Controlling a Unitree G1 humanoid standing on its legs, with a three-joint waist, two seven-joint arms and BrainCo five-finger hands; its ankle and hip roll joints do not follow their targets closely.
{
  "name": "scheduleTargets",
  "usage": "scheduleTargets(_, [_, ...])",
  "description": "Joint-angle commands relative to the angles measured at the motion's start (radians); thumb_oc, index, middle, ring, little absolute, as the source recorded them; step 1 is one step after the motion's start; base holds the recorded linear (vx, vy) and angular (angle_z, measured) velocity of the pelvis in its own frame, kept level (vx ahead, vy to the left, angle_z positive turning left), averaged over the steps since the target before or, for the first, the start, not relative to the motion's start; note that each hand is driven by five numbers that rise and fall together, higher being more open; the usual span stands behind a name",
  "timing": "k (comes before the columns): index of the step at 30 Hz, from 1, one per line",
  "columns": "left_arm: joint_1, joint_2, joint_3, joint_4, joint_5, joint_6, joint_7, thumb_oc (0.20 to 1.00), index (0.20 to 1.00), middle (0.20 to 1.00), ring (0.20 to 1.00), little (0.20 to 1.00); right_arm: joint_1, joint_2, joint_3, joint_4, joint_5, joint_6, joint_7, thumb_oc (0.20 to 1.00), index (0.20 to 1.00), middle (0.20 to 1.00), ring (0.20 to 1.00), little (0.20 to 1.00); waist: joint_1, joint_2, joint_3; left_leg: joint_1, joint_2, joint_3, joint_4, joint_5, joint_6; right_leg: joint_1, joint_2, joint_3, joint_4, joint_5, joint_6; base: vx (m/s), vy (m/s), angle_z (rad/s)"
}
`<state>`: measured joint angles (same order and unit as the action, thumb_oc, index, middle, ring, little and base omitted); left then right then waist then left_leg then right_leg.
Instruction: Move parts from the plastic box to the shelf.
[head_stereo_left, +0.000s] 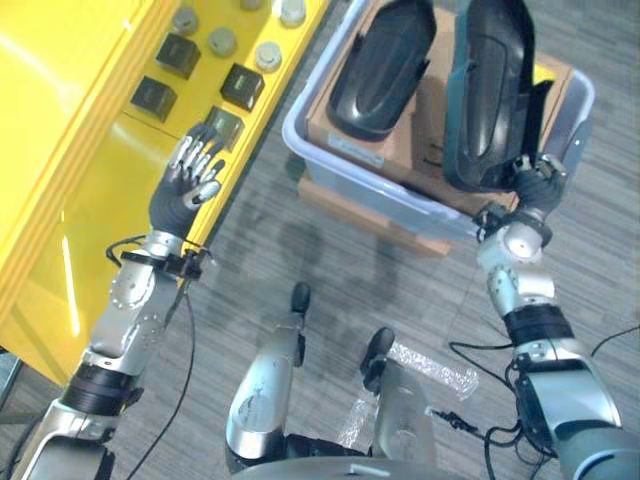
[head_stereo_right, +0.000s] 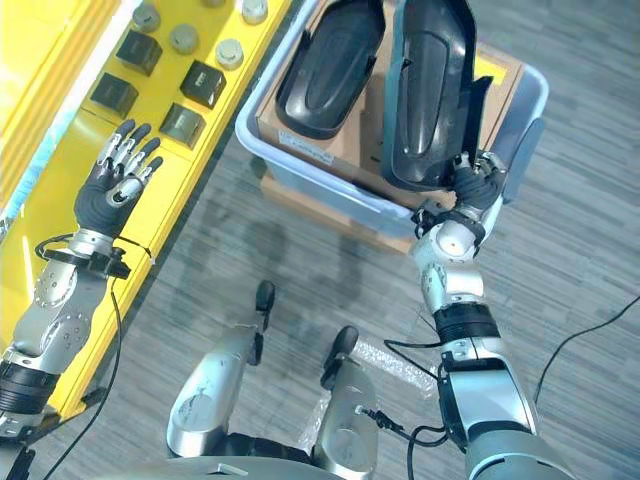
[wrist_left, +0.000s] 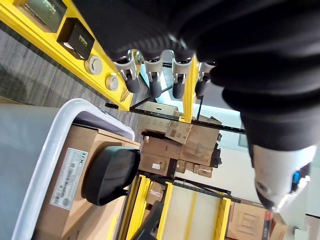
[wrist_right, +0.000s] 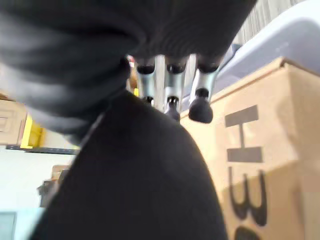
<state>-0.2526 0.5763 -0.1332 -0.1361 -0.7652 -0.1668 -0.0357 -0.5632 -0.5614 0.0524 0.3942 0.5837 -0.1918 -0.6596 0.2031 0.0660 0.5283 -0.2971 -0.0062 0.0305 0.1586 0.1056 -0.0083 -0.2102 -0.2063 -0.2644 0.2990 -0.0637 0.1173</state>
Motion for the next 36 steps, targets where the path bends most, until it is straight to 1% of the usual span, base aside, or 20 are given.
scheduleTargets(1, [-0.017, -0.034, 0.034, -0.075, -0.041, 0.059, -0.04, 1.0, 1.0, 1.0, 1.0, 1.0, -0.029, -0.036, -0.026, -0.088, -0.052, -0.044, -0.004, 0.2, 0.2, 0.2, 0.2, 0.2, -0.019, -0.025, -0.066, 0.009, -0.023, -0.019, 0.093, -0.13, 0.002, 0.066, 0.017, -0.051, -0.16, 0.098, 0.022, 0.06, -0.015, -0.01])
scheduleTargets(3, [-0.017, -0.047, 0.018, -0.077, -0.068, 0.136, -0.057, 1.0, 1.0, 1.0, 1.0, 1.0, -0.006, -0.021, -0.014, -0.132, -0.072, -0.041, -0.007, 0.2, 0.2, 0.2, 0.2, 0.2, -0.025, -0.027, -0.091, 0.045, -0.019, -0.017, 0.078, -0.135, 0.0, 0.097, 0.023, -0.047, -0.17, 0.093, 0.022, 0.06, -0.009, -0.01])
scheduleTargets(4, [-0.018, -0.05, 0.013, -0.077, -0.072, 0.147, -0.053, 1.0, 1.0, 1.0, 1.0, 1.0, -0.001, -0.018, -0.01, -0.142, -0.084, -0.04, -0.009, 0.2, 0.2, 0.2, 0.2, 0.2, -0.027, -0.028, -0.1, 0.051, -0.019, -0.017, 0.072, -0.131, 0.001, 0.102, 0.023, -0.047, -0.175, 0.096, 0.021, 0.08, 0.013, -0.05])
scheduleTargets(5, [-0.029, -0.064, -0.013, -0.071, -0.121, 0.205, -0.04, 1.0, 1.0, 1.0, 1.0, 1.0, 0.014, -0.003, 0.01, -0.174, -0.096, -0.038, -0.012, 0.2, 0.2, 0.2, 0.2, 0.2, -0.033, -0.027, -0.128, 0.091, -0.015, -0.014, 0.05, -0.134, 0.0, 0.135, 0.027, -0.044, -0.189, 0.091, 0.022, 0.08, 0.025, -0.04])
scheduleTargets(6, [-0.044, -0.08, -0.035, -0.062, -0.145, 0.253, 0.003, 1.0, 1.0, 1.0, 1.0, 1.0, 0.015, 0.007, 0.029, -0.188, -0.11, -0.032, -0.018, 0.2, 0.2, 0.2, 0.2, 0.2, -0.04, -0.027, -0.149, 0.117, -0.012, -0.01, 0.031, -0.128, 0.0, 0.155, 0.031, -0.042, -0.204, 0.094, 0.022, 0.1, 0.028, -0.03])
scheduleTargets(9, [-0.108, -0.115, -0.091, 0.011, -0.197, 0.287, 0.075, 1.0, 1.0, 1.0, 1.0, 1.0, 0.0, 0.035, 0.084, -0.201, -0.154, -0.012, -0.018, 0.2, 0.2, 0.2, 0.2, 0.2, -0.064, -0.027, -0.195, 0.168, -0.004, 0.0, -0.006, -0.12, -0.001, 0.189, 0.038, -0.031, -0.226, 0.096, 0.023, 0.07, 0.035, -0.1])
scheduleTargets(10, [-0.134, -0.13, -0.108, 0.037, -0.175, 0.288, 0.115, 1.0, 1.0, 1.0, 1.0, 1.0, -0.007, 0.045, 0.103, -0.204, -0.162, -0.002, -0.02, 0.2, 0.2, 0.2, 0.2, 0.2, -0.072, -0.026, -0.21, 0.184, 0.0, 0.004, -0.015, -0.117, -0.003, 0.199, 0.04, -0.028, -0.229, 0.095, 0.023, 0.09, 0.041, -0.16])
scheduleTargets(12, [-0.208, -0.173, -0.167, 0.141, -0.19, 0.296, 0.158, 1.0, 1.0, 1.0, 1.0, 1.0, -0.022, 0.071, 0.151, -0.203, -0.17, 0.015, -0.009, 0.2, 0.2, 0.2, 0.2, 0.2, -0.098, -0.025, -0.257, 0.229, 0.011, 0.014, -0.045, -0.11, -0.008, 0.227, 0.047, -0.015, -0.247, 0.095, 0.022, 0.12, 0.038, -0.21])
scheduleTargets(14, [-0.247, -0.205, -0.197, 0.21, -0.216, 0.297, 0.175, 1.0, 1.0, 1.0, 1.0, 1.0, -0.03, 0.095, 0.183, -0.193, -0.167, 0.023, -0.006, 0.2, 0.2, 0.2, 0.2, 0.2, -0.113, -0.024, -0.283, 0.256, 0.015, 0.024, -0.064, -0.108, -0.011, 0.242, 0.051, -0.008, -0.257, 0.095, 0.023, 0.14, 0.021, -0.19])
scheduleTargets(15, [-0.287, -0.266, -0.228, 0.311, -0.27, 0.289, 0.195, 1.0, 1.0, 1.0, 1.0, 1.0, -0.035, 0.123, 0.213, -0.163, -0.154, 0.032, 0.007, 0.2, 0.2, 0.2, 0.2, 0.2, -0.131, -0.026, -0.316, 0.286, 0.022, 0.035, -0.084, -0.105, -0.014, 0.261, 0.056, 0.001, -0.27, 0.096, 0.023, 0.14, 0.007, -0.22])
scheduleTargets(17, [-0.303, -0.289, -0.239, 0.346, -0.281, 0.293, 0.185, 1.0, 1.0, 1.0, 1.0, 1.0, -0.032, 0.137, 0.23, -0.147, -0.141, 0.036, 0.007, 0.2, 0.2, 0.2, 0.2, 0.2, -0.139, -0.026, -0.331, 0.298, 0.025, 0.043, -0.091, -0.105, -0.015, 0.269, 0.057, 0.003, -0.275, 0.096, 0.024, 0.09, -0.006, -0.22])
scheduleTargets(19, [-0.326, -0.319, -0.268, 0.396, -0.28, 0.272, 0.183, 1.0, 1.0, 1.0, 1.0, 1.0, -0.027, 0.15, 0.245, -0.111, -0.124, 0.033, 0.018, 0.2, 0.2, 0.2, 0.2, 0.2, -0.147, -0.028, -0.351, 0.313, 0.03, 0.051, -0.097, -0.107, -0.016, 0.282, 0.059, 0.007, -0.286, 0.098, 0.024, 0.07, -0.017, -0.17])
scheduleTargets(23, [-0.369, -0.371, -0.311, 0.433, -0.232, 0.257, 0.216, 1.0, 1.0, 1.0, 1.0, 1.0, -0.032, 0.188, 0.275, -0.042, -0.101, 0.005, 0.019, 0.2, 0.2, 0.2, 0.2, 0.2, -0.159, -0.033, -0.375, 0.334, 0.038, 0.063, -0.107, -0.109, -0.018, 0.298, 0.062, 0.01, -0.296, 0.098, 0.026, 0.02, -0.025, -0.1])
scheduleTargets(25, [-0.375, -0.377, -0.32, 0.442, -0.223, 0.248, 0.214, 1.0, 1.0, 1.0, 1.0, 1.0, -0.032, 0.191, 0.278, -0.036, -0.097, 0.007, 0.019, 0.2, 0.2, 0.2, 0.2, 0.2, -0.161, -0.034, -0.379, 0.337, 0.039, 0.064, -0.108, -0.111, -0.019, 0.301, 0.062, 0.011, -0.298, 0.097, 0.027, 0.01, -0.02, -0.04])
scheduleTargets(28, [-0.393, -0.39, -0.333, 0.444, -0.153, 0.199, 0.21, 1.0, 1.0, 1.0, 1.0, 1.0, -0.028, 0.198, 0.281, -0.025, -0.099, 0.011, 0.036, 0.2, 0.2, 0.2, 0.2, 0.2, -0.168, -0.038, -0.394, 0.347, 0.042, 0.069, -0.113, -0.114, -0.02, 0.306, 0.062, 0.013, -0.301, 0.096, 0.028, 0.01, -0.007, -0.01])
scheduleTargets(31, [-0.409, -0.389, -0.342, 0.409, -0.08, 0.175, 0.23, 1.0, 1.0, 1.0, 1.0, 1.0, -0.028, 0.204, 0.286, -0.012, -0.098, 0.011, 0.038, 0.2, 0.2, 0.2, 0.2, 0.2, -0.167, -0.041, -0.403, 0.353, 0.042, 0.07, -0.114, -0.117, -0.02, 0.313, 0.064, 0.011, -0.303, 0.092, 0.028, 0.0, 0.0, 0.0])
scheduleTargets(32, [-0.418, -0.384, -0.343, 0.39, -0.059, 0.198, 0.22, 1.0, 1.0, 1.0, 1.0, 1.0, -0.029, 0.208, 0.287, 0.0, -0.099, 0.009, 0.039, 0.2, 0.2, 0.2, 0.2, 0.2, -0.165, -0.043, -0.41, 0.356, 0.042, 0.07, -0.116, -0.119, -0.02, 0.315, 0.066, 0.011, -0.305, 0.091, 0.028, 0.0, 0.0, 0.0])
scheduleTargets(33, [-0.419, -0.382, -0.344, 0.386, -0.056, 0.201, 0.22, 1.0, 1.0, 1.0, 1.0, 1.0, -0.03, 0.209, 0.287, 0.001, -0.097, 0.009, 0.041, 0.2, 0.2, 0.2, 0.2, 0.2, -0.165, -0.043, -0.411, 0.356, 0.042, 0.071, -0.116, -0.119, -0.02, 0.315, 0.066, 0.011, -0.305, 0.09, 0.028, 0.0, 0.0, 0.0])
scheduleTargets(35, [-0.436, -0.382, -0.359, 0.366, -0.003, 0.244, 0.248, 1.0, 1.0, 1.0, 1.0, 1.0, -0.032, 0.213, 0.292, 0.019, -0.091, 0.018, 0.07, 0.2, 0.2, 0.2, 0.2, 0.2, -0.165, -0.045, -0.42, 0.362, 0.043, 0.07, -0.121, -0.119, -0.021, 0.32, 0.067, 0.01, -0.307, 0.089, 0.029, 0.0, 0.0, 0.0])
scheduleTargets(36, [-0.437, -0.382, -0.36, 0.365, -0.001, 0.248, 0.249, 1.0, 1.0, 1.0, 1.0, 1.0, -0.033, 0.214, 0.292, 0.021, -0.093, 0.018, 0.073, 0.2, 0.2, 0.2, 0.2, 0.2, -0.165, -0.045, -0.42, 0.363, 0.043, 0.07, -0.122, -0.119, -0.021, 0.321, 0.067, 0.01, -0.307, 0.089, 0.029, 0.0, 0.0, 0.0])
